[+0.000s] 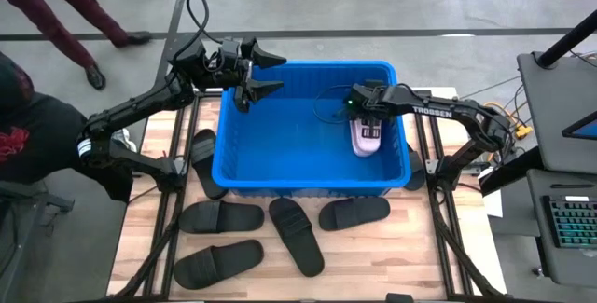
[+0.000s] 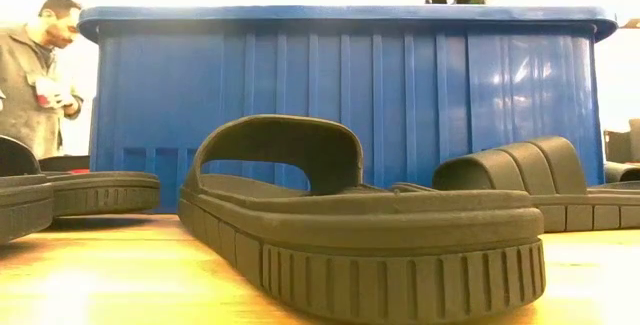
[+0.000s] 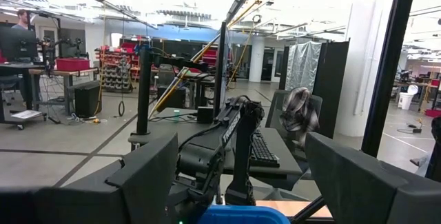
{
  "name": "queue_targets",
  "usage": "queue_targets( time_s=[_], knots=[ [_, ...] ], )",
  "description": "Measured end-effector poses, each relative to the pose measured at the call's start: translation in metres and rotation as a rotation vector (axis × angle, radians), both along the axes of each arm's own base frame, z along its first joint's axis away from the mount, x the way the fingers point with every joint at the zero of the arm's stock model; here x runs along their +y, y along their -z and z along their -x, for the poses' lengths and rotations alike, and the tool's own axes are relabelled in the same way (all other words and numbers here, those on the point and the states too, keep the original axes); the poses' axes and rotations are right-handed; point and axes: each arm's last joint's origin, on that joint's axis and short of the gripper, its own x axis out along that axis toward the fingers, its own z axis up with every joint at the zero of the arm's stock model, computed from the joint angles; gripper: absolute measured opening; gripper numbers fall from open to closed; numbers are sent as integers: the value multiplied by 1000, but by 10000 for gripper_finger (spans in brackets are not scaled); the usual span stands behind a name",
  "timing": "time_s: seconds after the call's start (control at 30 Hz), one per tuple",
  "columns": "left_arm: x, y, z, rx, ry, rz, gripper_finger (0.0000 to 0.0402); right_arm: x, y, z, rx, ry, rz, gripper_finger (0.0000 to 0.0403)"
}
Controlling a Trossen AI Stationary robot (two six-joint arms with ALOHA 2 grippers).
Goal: Pick and place slides into bin
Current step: Stack the pink slide on top of the pink slide into the blue bin, then put the black slide into the blue bin
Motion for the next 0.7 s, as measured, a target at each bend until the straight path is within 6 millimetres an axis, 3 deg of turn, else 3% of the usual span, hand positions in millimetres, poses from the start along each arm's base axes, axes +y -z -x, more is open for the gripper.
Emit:
queue_targets(
  time_s=[0.7],
  knots=[
    [0, 0, 0, 1, 0, 0, 302, 6, -23, 8, 60, 46, -106, 174]
  ],
)
